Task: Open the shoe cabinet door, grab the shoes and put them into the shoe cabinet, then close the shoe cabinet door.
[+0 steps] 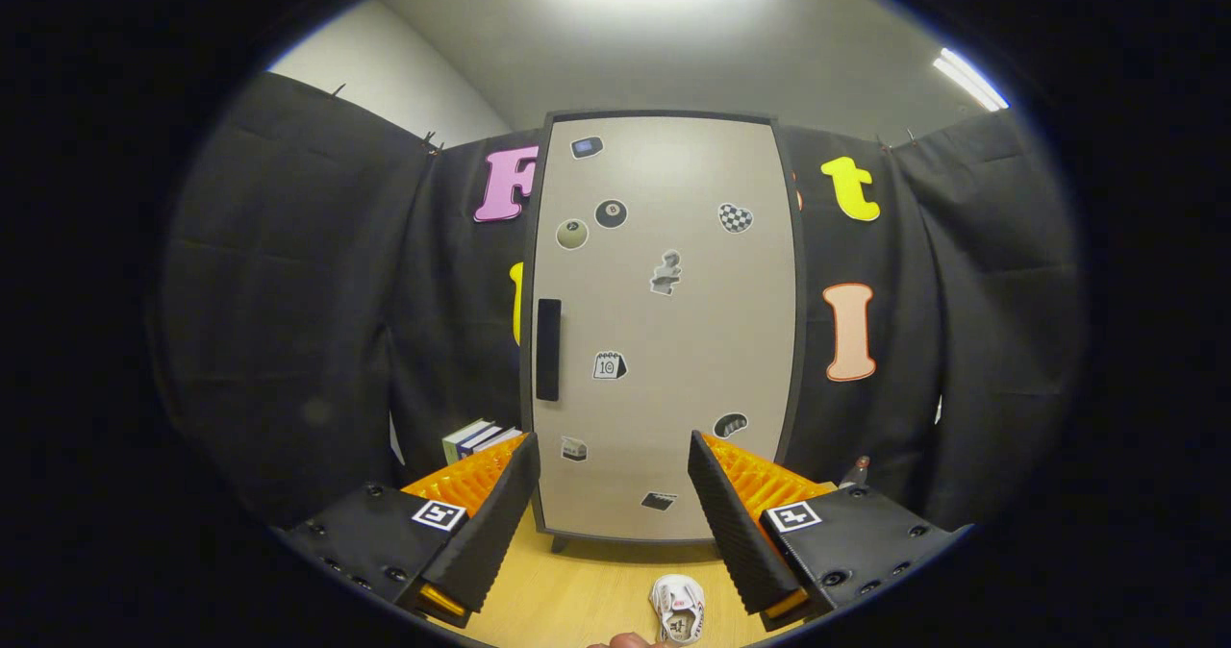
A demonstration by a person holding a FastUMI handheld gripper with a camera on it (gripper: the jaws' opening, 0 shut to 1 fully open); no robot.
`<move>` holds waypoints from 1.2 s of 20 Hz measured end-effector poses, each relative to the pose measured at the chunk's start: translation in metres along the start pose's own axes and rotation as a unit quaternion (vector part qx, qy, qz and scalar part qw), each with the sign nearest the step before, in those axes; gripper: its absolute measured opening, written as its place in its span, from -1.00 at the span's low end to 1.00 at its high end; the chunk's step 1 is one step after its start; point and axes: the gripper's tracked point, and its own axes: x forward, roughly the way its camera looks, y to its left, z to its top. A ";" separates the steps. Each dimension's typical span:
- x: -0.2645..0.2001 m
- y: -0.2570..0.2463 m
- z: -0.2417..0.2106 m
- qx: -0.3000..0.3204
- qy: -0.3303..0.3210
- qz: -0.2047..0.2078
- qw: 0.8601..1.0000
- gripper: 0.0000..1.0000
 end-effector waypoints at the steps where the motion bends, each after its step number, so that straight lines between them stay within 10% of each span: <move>1: 0.001 0.001 -0.003 -0.001 0.003 0.002 1.000 0.95; 24: 0.101 0.045 0.048 -0.012 0.007 0.008 1.000 0.95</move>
